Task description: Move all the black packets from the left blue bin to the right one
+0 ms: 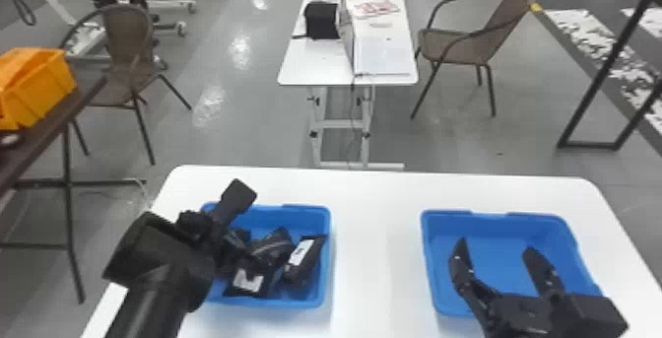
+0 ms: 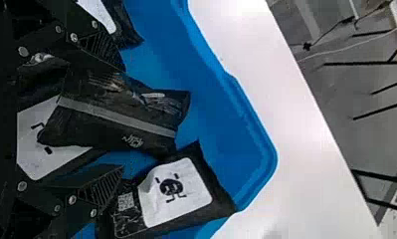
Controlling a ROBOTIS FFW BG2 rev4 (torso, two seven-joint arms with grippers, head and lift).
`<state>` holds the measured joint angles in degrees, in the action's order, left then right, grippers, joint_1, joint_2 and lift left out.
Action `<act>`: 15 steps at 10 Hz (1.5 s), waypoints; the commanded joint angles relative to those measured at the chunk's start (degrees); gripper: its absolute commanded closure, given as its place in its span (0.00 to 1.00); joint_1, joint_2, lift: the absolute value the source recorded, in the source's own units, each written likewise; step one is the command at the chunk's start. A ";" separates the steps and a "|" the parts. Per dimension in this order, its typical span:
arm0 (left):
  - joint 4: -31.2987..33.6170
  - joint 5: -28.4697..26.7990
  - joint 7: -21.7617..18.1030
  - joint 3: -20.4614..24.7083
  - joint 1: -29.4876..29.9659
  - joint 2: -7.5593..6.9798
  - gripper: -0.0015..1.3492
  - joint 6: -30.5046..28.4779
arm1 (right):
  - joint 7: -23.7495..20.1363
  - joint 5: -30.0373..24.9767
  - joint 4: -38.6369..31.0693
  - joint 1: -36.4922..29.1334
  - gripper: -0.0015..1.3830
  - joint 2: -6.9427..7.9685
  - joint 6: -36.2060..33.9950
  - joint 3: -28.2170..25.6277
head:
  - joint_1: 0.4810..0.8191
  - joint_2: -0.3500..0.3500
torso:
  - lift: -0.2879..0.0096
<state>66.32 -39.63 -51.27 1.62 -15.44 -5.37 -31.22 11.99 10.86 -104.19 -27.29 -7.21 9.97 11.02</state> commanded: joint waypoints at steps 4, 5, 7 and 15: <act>-2.86 -7.92 -2.88 -1.45 -1.35 -0.51 0.74 -0.60 | -0.22 0.74 0.39 0.22 0.08 -0.09 0.05 0.14 | 0.63 0.62 | 0.97; -1.72 -10.03 -4.19 -1.54 -1.43 -0.34 0.76 0.37 | -0.30 0.74 0.39 0.22 0.08 0.00 0.05 0.14 | 0.63 0.63 | 0.97; 6.54 -12.84 -4.63 2.24 2.08 1.15 0.79 2.22 | -0.30 0.83 0.39 0.22 0.08 0.00 0.05 0.14 | 0.63 0.63 | 0.97; 32.03 10.10 -1.21 6.11 17.64 5.20 0.89 17.16 | -15.77 10.15 6.90 8.57 0.08 0.00 -0.04 0.84 | 0.63 0.60 | 0.97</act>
<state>98.93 -32.47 -52.59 8.14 2.32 -0.14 -16.07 -3.41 19.53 -98.60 -20.33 -7.24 9.94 11.55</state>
